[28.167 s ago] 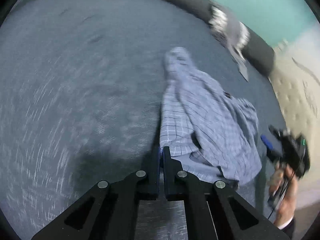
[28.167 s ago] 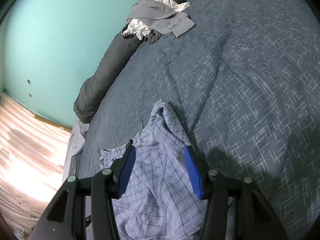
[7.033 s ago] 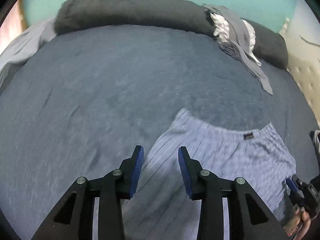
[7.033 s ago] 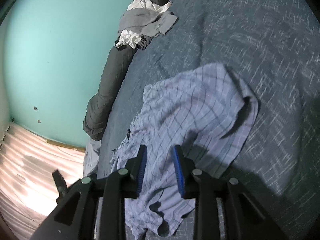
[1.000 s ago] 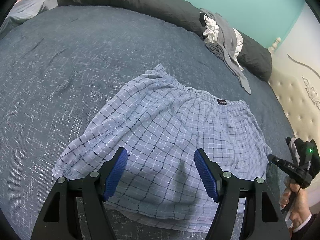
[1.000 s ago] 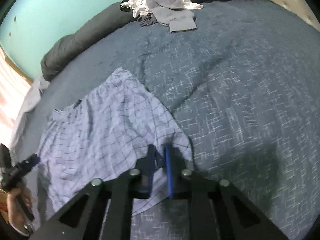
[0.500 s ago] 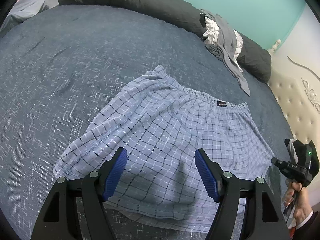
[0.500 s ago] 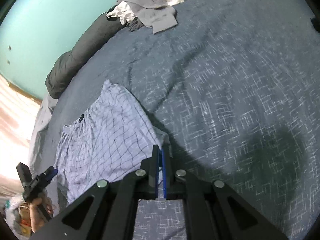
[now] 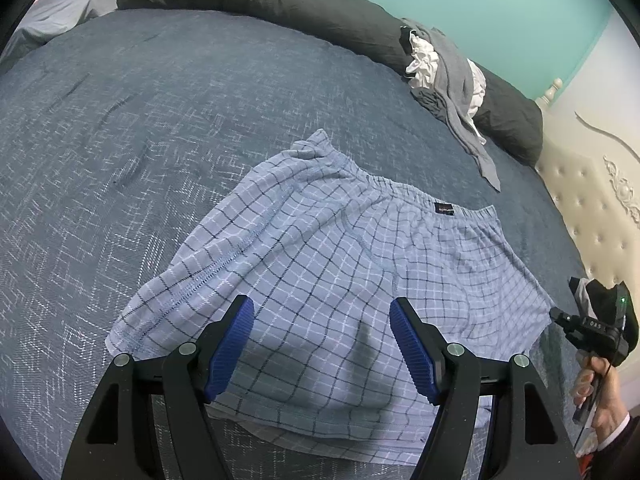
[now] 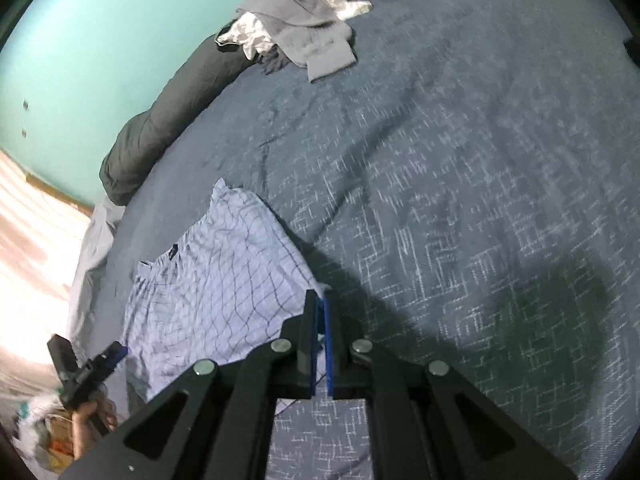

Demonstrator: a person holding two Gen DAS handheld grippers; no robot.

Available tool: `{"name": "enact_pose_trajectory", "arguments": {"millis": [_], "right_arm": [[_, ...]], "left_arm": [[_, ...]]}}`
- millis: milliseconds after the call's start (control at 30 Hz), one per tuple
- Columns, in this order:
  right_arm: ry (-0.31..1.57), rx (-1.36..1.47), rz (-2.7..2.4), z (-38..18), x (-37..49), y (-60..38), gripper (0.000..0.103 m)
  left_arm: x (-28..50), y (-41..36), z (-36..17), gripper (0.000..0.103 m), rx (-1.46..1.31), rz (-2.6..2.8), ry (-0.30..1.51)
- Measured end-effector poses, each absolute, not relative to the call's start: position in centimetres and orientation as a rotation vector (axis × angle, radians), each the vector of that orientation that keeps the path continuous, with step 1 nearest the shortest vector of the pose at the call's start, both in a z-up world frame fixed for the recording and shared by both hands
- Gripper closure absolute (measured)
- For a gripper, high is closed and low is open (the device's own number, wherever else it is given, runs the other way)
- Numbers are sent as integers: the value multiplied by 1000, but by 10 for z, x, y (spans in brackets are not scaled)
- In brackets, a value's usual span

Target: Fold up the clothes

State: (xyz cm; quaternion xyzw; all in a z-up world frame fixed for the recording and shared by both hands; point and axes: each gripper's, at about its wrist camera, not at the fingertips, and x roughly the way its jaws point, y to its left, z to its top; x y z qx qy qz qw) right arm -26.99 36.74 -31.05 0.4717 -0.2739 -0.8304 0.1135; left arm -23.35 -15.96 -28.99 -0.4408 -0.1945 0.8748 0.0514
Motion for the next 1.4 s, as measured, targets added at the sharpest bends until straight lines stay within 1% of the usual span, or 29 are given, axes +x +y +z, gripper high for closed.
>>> {"name": "enact_pose_trajectory", "arguments": {"millis": [200,333,400,467,500,567,600,700,767,800,900,1100,1167,1200,1233,1267,1300,1400], "right_arm": [[-932,1354,-2414,-311,-268,380,101],[-914,1347,-2395,-306,-267,376,100],[-929,1379,-2446,-308,-264,381,94],[-997,1388,-2470,-313,-258,390,92],[-1009,1391,-2488,-314,-254,393,85],[-966,1390,-2510,-313,-248,392,73],[-909,1400,-2510,-311,-245,388,70],[-674,1464,-2544,-306,-240,366,65],[-569,1493,-2579,-305,-239,357,65],[-556,1510,-2594,-305,-239,356,64],[-681,1481,-2579,-307,-240,361,64],[-807,1453,-2606,-309,-250,372,64],[-881,1449,-2583,-318,-252,374,64],[-903,1436,-2578,-319,-252,376,66],[-926,1423,-2574,-320,-252,377,72],[-947,1411,-2569,-322,-252,379,95],[-966,1407,-2566,-323,-249,381,101],[-1026,1394,-2556,-325,-242,388,102]], "left_arm": [[-233,-164,-289,29,-1341,2668,-603],[-234,-163,-290,29,-1347,2664,-606],[-234,-161,-290,29,-1344,2662,-598],[-234,-160,-289,29,-1343,2662,-593],[-234,-160,-290,29,-1343,2661,-594],[-234,-160,-290,29,-1345,2661,-595],[-234,-161,-290,29,-1346,2661,-598],[-233,-161,-290,29,-1345,2660,-603],[-233,-161,-290,29,-1343,2661,-603],[-233,-161,-290,29,-1342,2661,-604],[-233,-161,-289,29,-1342,2660,-604],[-233,-168,-288,29,-1344,2686,-603],[-233,-173,-287,29,-1347,2697,-614],[-233,-176,-288,29,-1350,2704,-619],[-233,-179,-288,29,-1352,2712,-625],[-233,-181,-288,29,-1355,2715,-630],[-233,-182,-288,29,-1358,2717,-635],[-234,-186,-289,29,-1367,2720,-643]]}}
